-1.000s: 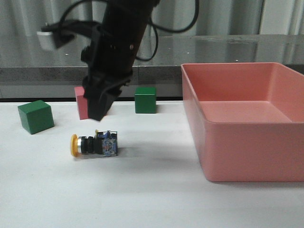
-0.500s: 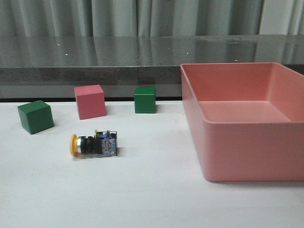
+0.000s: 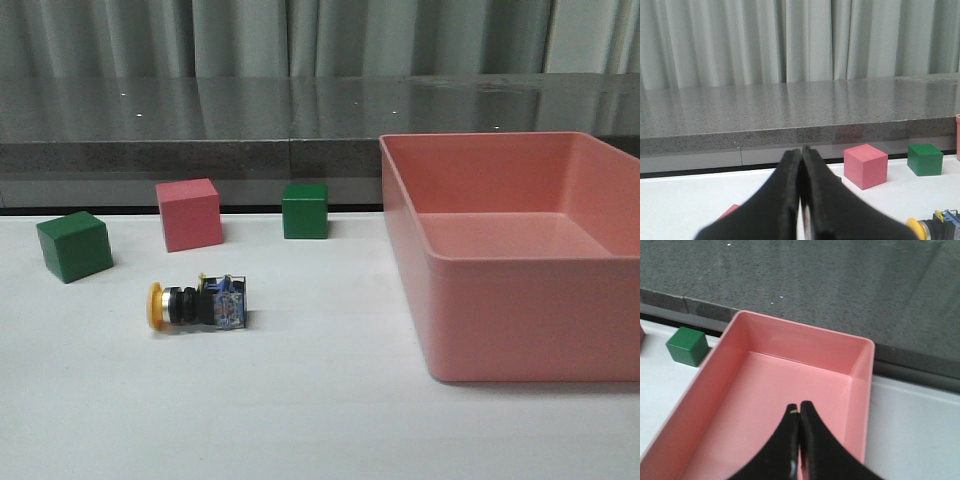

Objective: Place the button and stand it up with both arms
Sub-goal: 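Open the right gripper and withdraw it toward the bin, then lower the left gripper and grasp the lying button by its body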

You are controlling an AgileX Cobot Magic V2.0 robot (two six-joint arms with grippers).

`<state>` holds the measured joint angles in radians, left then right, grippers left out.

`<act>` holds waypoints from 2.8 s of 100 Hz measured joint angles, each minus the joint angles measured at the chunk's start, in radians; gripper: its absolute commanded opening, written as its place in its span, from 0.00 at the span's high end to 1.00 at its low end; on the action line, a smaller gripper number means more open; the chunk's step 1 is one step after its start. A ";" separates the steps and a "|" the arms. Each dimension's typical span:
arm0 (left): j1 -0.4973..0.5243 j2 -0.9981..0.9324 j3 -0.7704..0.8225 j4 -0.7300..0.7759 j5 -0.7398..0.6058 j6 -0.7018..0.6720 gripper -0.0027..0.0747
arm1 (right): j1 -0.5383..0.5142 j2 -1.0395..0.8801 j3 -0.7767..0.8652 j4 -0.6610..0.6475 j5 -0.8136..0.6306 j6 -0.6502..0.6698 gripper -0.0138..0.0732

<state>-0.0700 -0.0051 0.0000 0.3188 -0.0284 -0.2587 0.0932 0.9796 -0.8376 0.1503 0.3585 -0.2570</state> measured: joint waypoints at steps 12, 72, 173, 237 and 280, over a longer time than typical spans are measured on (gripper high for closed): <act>0.000 0.000 0.000 0.000 0.000 0.000 0.99 | -0.025 -0.153 0.159 0.000 -0.075 0.001 0.91; 0.000 0.000 0.000 -0.159 -0.036 -0.007 0.99 | -0.028 -0.540 0.367 0.000 -0.065 0.005 0.91; 0.000 0.806 -0.678 -0.372 0.586 0.457 0.23 | -0.028 -0.540 0.367 0.000 -0.051 0.005 0.91; -0.020 1.270 -0.928 -1.044 0.826 1.324 0.24 | -0.028 -0.540 0.367 0.000 -0.037 0.007 0.91; -0.021 1.550 -0.994 -1.416 0.922 1.970 0.24 | -0.028 -0.540 0.367 0.000 -0.013 0.007 0.91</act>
<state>-0.0907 1.5451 -0.9939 -1.0977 0.8939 1.7112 0.0655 0.4398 -0.4703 0.1503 0.3459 -0.2500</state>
